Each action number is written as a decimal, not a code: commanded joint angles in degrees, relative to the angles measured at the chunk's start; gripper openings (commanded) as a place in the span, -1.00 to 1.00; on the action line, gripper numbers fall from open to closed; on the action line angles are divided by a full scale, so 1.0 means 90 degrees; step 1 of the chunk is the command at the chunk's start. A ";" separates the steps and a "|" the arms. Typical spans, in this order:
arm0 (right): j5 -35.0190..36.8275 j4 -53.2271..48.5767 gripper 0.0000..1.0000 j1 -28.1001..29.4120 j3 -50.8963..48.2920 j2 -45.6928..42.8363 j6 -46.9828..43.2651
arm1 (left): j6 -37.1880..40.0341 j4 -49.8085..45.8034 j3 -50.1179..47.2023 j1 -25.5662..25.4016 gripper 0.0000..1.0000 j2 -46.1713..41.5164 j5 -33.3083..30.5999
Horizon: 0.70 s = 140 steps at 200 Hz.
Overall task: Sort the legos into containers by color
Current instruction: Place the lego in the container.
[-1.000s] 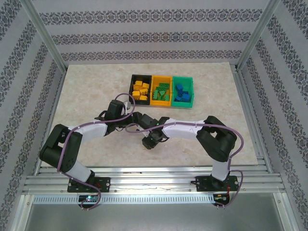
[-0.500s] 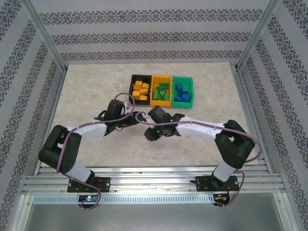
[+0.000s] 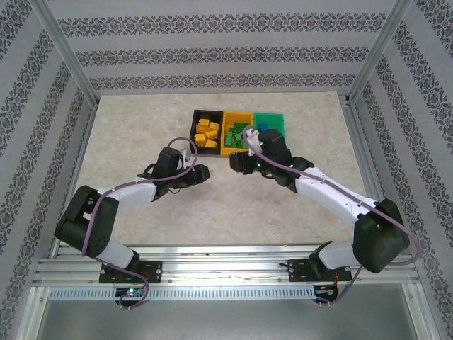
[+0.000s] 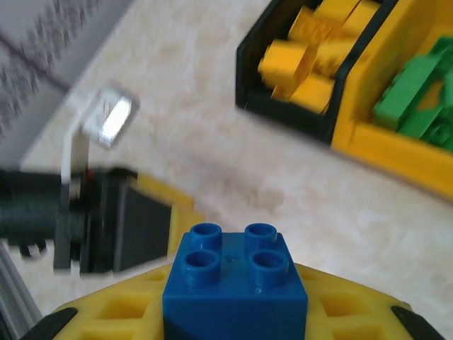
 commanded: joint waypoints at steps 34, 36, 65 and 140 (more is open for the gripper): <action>-0.0139 0.0470 -0.80 -0.1063 0.0572 0.0270 0.0624 | -0.0030 -0.0216 -0.0141 0.0019 0.39 -0.0607 -0.0221; -0.0164 0.0488 -0.81 -0.1112 0.0578 0.0289 0.0640 | -0.0026 -0.0235 -0.0153 0.0020 0.39 -0.0638 -0.0252; -0.0329 0.0539 -0.81 -0.1758 0.0678 0.0740 0.0777 | -0.0031 -0.0298 -0.0374 0.0018 0.39 -0.0967 -0.0364; -0.0578 -0.0273 -0.77 -0.2405 0.1745 0.2312 0.0455 | -0.0168 -0.0450 -0.0838 0.0010 0.39 -0.1564 -0.0516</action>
